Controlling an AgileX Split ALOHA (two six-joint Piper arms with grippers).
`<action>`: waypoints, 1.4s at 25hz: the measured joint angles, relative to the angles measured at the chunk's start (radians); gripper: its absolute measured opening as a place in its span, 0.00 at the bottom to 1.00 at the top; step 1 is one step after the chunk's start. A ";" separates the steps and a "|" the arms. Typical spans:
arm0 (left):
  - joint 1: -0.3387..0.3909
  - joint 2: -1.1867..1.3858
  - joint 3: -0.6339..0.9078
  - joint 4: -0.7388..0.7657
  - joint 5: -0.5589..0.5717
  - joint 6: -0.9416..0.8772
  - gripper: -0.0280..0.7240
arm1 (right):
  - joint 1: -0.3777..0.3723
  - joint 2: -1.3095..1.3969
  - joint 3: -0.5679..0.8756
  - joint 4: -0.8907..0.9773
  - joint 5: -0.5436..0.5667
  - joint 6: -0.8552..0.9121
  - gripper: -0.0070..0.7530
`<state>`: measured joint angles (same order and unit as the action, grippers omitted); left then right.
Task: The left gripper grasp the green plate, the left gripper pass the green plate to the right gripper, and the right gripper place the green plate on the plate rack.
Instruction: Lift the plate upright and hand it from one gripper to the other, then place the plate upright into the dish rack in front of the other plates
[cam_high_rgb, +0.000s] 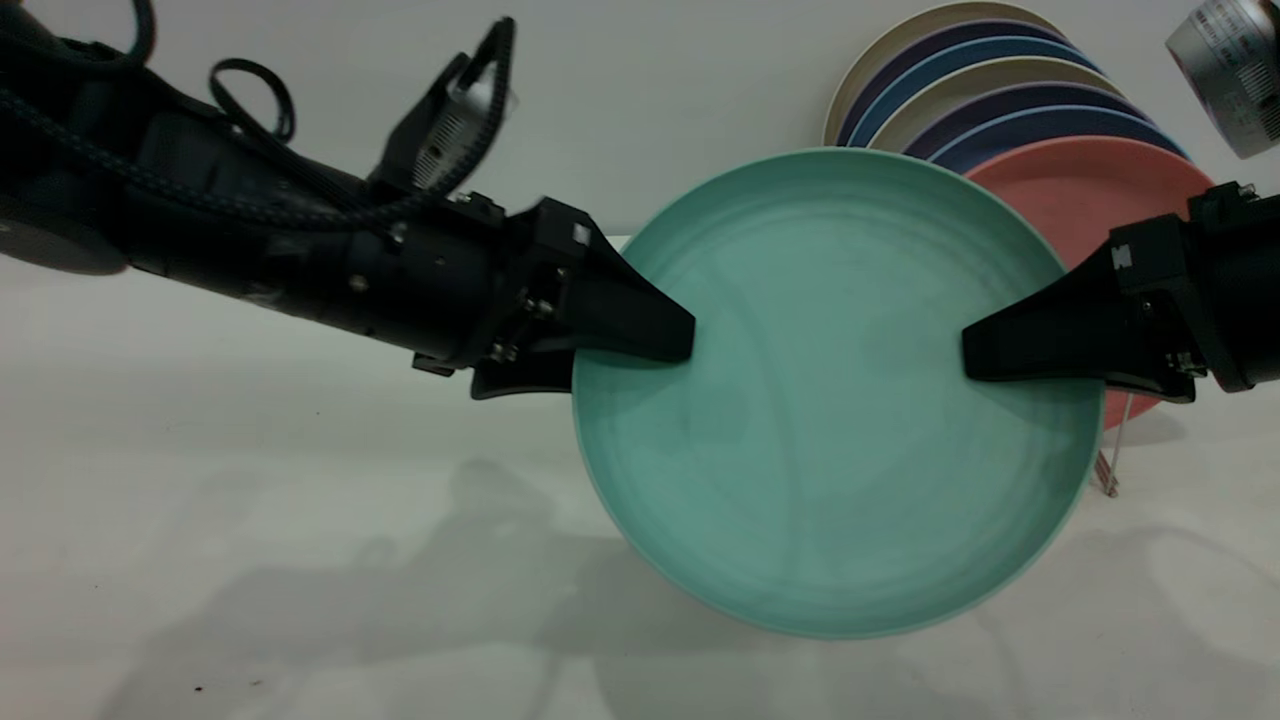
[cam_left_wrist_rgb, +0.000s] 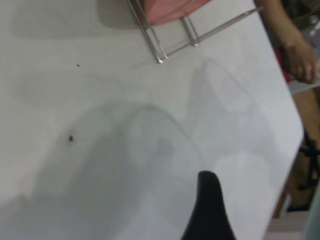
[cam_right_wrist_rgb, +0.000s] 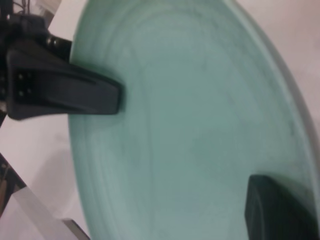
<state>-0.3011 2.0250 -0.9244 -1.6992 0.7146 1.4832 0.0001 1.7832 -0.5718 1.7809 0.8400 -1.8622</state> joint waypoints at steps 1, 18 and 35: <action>0.021 0.000 0.000 0.025 0.030 -0.021 0.84 | 0.000 0.000 0.000 -0.002 0.000 -0.006 0.11; 0.457 -0.144 0.000 0.660 0.186 -0.452 0.79 | 0.000 -0.050 -0.128 -0.252 -0.107 -0.259 0.10; 0.490 -0.144 0.000 0.810 0.061 -0.617 0.79 | 0.001 -0.283 -0.437 -1.040 -0.259 -0.032 0.10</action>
<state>0.1884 1.8808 -0.9244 -0.8888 0.7757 0.8667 0.0014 1.4998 -1.0092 0.7412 0.5809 -1.8940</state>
